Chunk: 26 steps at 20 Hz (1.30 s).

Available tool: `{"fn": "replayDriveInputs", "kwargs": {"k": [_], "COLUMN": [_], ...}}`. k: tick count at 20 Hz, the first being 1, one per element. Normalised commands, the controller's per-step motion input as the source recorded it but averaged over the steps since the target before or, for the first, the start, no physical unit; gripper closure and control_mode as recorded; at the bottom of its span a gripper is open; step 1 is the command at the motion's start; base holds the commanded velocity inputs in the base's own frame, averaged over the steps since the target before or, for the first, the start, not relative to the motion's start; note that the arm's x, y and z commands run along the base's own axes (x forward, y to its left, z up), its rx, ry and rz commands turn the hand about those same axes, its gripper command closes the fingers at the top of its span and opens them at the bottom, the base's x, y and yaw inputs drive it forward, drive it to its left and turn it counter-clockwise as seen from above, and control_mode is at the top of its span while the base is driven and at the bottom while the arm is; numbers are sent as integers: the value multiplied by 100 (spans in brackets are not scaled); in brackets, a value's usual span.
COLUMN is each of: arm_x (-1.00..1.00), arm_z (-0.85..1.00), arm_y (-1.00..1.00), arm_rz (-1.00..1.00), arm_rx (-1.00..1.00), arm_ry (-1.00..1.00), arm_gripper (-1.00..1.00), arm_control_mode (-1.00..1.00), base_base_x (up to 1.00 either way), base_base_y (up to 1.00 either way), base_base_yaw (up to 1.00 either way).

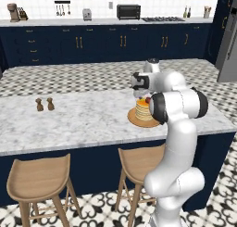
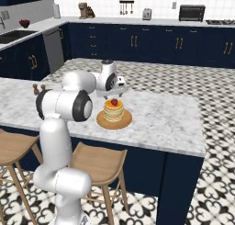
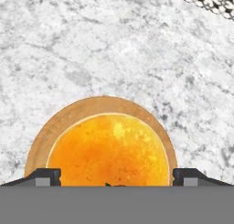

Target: Take the strawberry from the fridge and place it on top of the pancake, located on the dining counter.

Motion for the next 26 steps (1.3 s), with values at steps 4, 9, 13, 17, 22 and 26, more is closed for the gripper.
{"fn": "replayDriveInputs", "kwargs": {"k": [4,9,13,17,22,26], "arm_x": [-23,-91,-100,-100,-100,-82], "arm_z": [74,49,39,17,18,2], "arm_y": [48,83,79,39,15,2], "arm_rz": [0,0,0,0,0,4], "arm_rx": [0,0,0,0,0,0], "arm_ry": [0,0,0,-9,-12,-8], "arm_gripper": [-100,-100,-100,-100,-100,-100], "arm_control_mode": [-100,-100,-100,-100,-100,-100], "base_base_x": [0,0,0,0,0,0], "base_base_y": [0,0,0,0,0,0], "base_base_yaw": [0,0,0,0,0,0]}}
